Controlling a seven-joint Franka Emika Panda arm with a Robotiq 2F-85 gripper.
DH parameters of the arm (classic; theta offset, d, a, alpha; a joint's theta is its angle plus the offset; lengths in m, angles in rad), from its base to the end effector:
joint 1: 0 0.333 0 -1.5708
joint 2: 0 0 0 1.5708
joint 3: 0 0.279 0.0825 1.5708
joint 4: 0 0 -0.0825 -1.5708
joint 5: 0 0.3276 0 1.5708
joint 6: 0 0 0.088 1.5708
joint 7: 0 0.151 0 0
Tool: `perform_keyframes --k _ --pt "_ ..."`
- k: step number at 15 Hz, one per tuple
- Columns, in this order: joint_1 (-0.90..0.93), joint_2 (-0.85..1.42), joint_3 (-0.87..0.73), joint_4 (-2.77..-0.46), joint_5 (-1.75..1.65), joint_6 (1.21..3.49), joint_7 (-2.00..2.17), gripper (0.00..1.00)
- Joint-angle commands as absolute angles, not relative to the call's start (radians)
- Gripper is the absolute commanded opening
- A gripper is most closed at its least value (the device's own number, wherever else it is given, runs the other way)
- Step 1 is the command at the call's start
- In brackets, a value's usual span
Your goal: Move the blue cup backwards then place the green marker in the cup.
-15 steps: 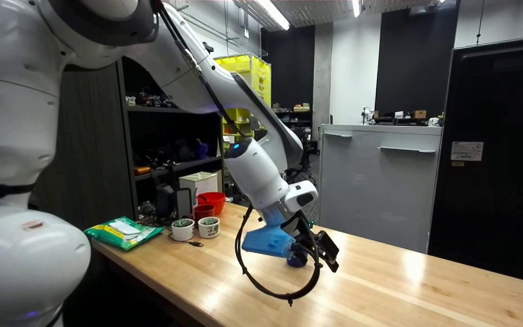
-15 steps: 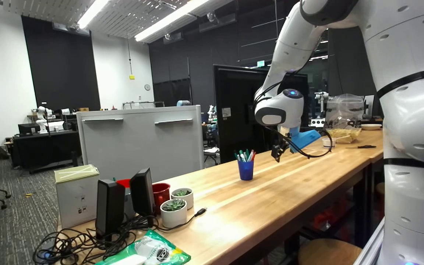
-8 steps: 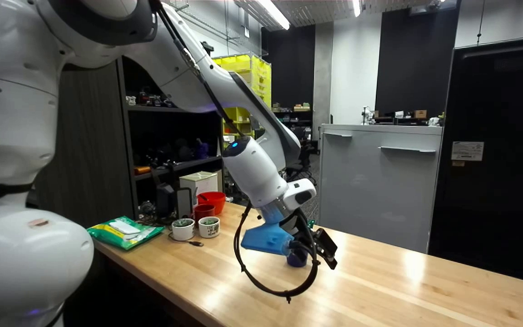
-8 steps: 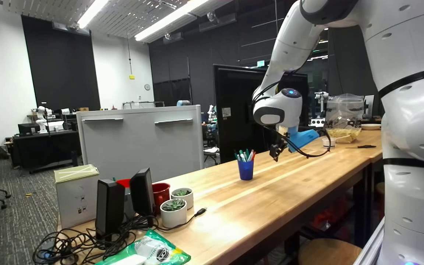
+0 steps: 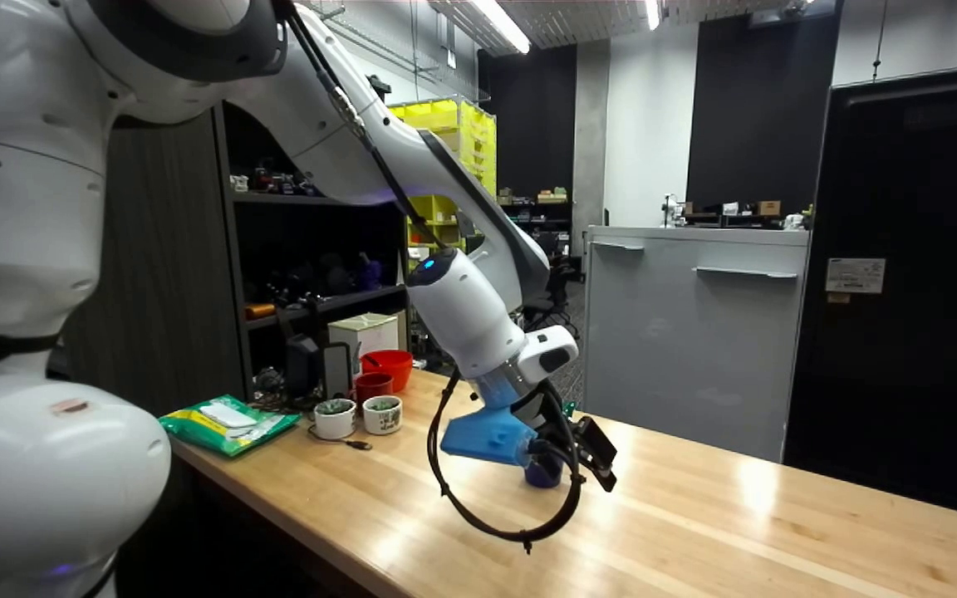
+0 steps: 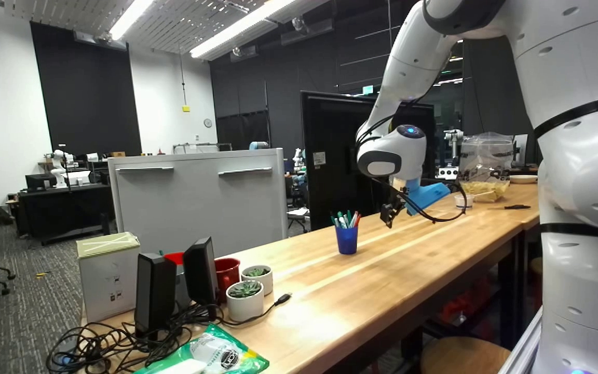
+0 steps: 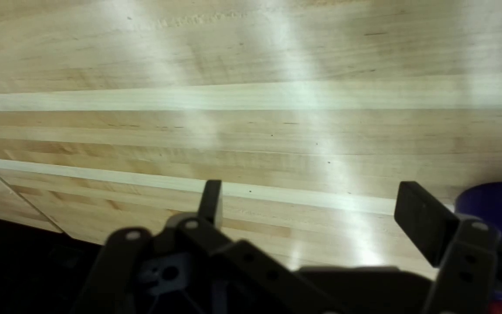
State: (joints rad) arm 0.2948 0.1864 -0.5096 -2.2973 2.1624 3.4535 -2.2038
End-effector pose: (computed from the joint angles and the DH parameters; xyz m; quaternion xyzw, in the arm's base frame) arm 0.3818 -0.1973 0.2661 0.9477 -0.1107 0.2276 0.1946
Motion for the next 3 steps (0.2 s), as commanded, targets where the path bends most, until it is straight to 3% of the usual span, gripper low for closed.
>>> perform_keyframes --k 1,3 --pt "0.295 0.186 -0.510 -2.297 2.162 3.453 -2.204 1.00" --pt "0.295 0.186 -0.510 -2.297 2.162 3.453 -2.204 1.00"
